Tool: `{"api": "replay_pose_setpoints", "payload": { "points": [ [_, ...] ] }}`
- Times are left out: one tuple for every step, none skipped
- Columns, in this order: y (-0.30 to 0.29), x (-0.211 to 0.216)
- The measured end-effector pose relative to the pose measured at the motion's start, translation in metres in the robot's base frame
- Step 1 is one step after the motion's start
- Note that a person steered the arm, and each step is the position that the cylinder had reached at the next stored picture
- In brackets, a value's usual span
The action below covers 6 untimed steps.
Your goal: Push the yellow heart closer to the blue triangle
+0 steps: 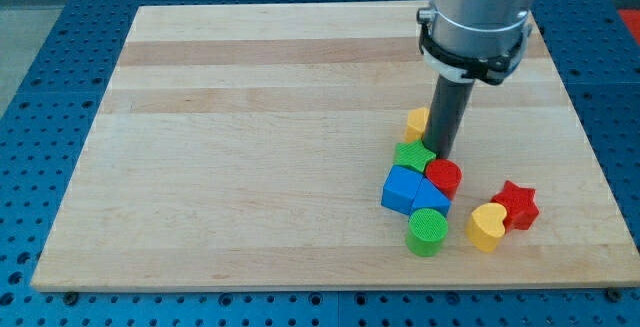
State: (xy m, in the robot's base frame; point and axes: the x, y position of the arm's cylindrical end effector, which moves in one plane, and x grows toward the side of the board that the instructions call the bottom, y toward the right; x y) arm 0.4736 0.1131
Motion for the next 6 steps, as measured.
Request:
{"api": "replay_pose_setpoints", "payload": {
  "points": [
    [0.0,-0.002],
    [0.0,-0.002],
    [0.041,-0.002],
    [0.069,0.001],
    [0.069,0.011],
    [0.084,0.056]
  ]
}}
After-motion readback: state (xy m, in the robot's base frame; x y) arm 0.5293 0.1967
